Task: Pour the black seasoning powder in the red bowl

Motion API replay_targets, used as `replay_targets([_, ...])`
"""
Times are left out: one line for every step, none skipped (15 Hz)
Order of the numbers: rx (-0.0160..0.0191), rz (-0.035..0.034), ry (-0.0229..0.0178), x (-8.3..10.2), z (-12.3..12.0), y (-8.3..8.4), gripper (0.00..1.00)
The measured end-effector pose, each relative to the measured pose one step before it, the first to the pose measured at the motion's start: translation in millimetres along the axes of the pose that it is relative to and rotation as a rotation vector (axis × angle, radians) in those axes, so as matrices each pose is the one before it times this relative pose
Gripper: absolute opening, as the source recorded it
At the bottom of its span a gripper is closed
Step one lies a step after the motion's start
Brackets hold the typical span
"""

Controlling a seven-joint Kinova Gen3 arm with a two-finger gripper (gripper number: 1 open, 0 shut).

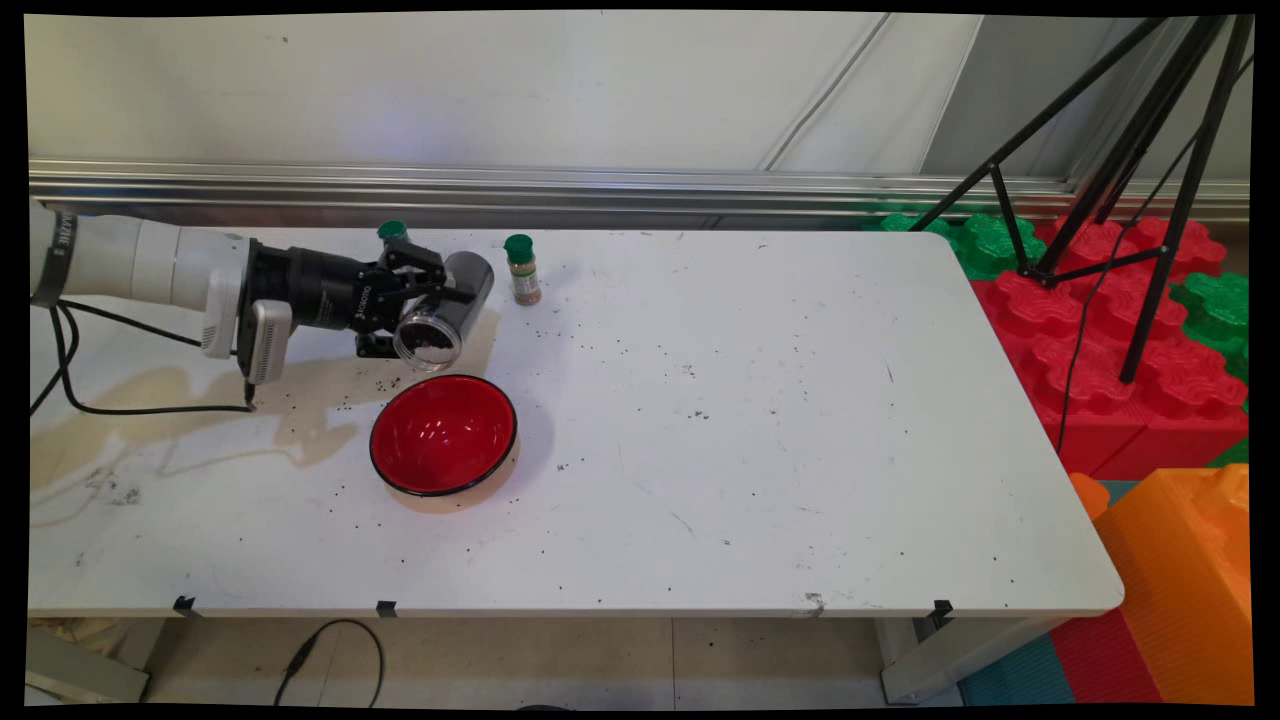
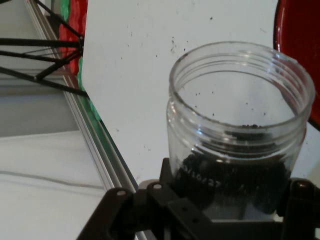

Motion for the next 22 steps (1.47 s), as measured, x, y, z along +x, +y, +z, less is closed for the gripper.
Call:
replay_targets([0.00060,0.01945,0.00113,0.84,-0.01,0.17,0.00])
replay_targets([0.00063,0.01634,0.00086,0.73,-0.02,0.08,0.00])
replay_targets([0.00048,0.01081,0.00039,0.47,-0.06,0.10,0.00])
replay_targets([0.00070,0.01654,0.00051,0.68,-0.08,0.03,0.00])
replay_targets([0.00054,0.01875,0.00018,0.79,-0.27,0.12,0.00])
replay_targets([0.00062,0.01933,-0.00037,0.84,-0.37,0.09,0.00])
replay_targets([0.00060,0.01862,-0.00057,0.68,-0.31,0.09,0.00])
replay_targets([0.00063,0.01603,-0.00085,0.57,-0.31,0.03,0.00])
replay_targets([0.00079,0.01924,-0.00161,0.52,-0.35,0.01,0.00])
replay_targets([0.00062,0.01191,-0.00102,0.35,-0.26,0.00,0.00])
replay_targets([0.00098,0.01262,-0.00108,0.28,-0.25,-0.12,0.00])
replay_targets([0.00095,0.01244,-0.00114,0.26,-0.24,-0.07,0.00])
replay_targets([0.00117,0.01274,-0.00142,0.19,-0.27,-0.15,0.00])
replay_targets([0.00134,0.01472,-0.00126,0.24,-0.26,-0.19,0.00])
replay_targets([0.00123,0.01075,-0.00117,0.16,-0.27,-0.17,0.00])
replay_targets([0.00163,0.01380,-0.00156,0.13,-0.32,-0.19,0.00])
replay_targets([0.00139,0.01036,-0.00101,0.08,-0.19,-0.25,0.00])
replay_targets([0.00195,0.01497,-0.00172,0.17,-0.49,-0.31,0.00])
replay_targets([0.00290,0.02232,-0.00161,0.13,-0.46,-0.60,0.00])
replay_targets([0.00164,0.01229,-0.00065,0.12,-0.35,-0.32,0.00])
replay_targets([0.00159,0.01150,-0.00077,0.12,-0.41,-0.26,0.00])
replay_targets([0.00169,0.01201,-0.00049,0.16,-0.34,-0.35,0.00])
